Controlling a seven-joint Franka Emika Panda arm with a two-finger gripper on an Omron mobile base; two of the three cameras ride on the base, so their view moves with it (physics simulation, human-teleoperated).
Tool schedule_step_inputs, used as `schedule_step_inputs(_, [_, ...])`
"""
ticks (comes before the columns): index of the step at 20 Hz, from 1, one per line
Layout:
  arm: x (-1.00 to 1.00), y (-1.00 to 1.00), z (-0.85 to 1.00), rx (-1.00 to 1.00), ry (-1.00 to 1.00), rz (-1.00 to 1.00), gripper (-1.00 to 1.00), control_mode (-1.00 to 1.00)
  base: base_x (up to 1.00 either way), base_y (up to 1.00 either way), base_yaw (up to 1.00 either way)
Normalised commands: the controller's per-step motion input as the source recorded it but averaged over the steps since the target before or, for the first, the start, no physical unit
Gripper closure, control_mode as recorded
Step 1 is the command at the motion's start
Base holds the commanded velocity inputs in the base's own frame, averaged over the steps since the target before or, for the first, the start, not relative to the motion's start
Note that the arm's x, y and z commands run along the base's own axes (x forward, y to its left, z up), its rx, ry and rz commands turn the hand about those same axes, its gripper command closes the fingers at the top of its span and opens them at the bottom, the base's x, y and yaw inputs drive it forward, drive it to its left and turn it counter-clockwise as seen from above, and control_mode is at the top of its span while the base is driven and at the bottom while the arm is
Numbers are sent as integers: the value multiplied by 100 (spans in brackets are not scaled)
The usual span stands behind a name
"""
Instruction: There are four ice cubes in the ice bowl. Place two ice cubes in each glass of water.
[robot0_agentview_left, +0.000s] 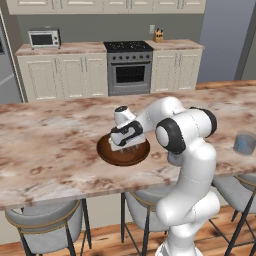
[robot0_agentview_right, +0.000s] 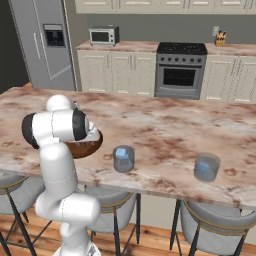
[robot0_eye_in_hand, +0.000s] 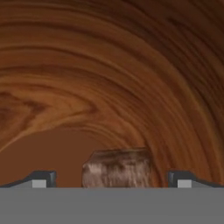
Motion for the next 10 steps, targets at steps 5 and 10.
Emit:
schedule_step_inputs(5, [0,-3,-4,-1,2,0,-100,-100,0,0,0])
schedule_step_inputs(10, [0,8,-16,-10,6,0,-100,-100,0,0,0])
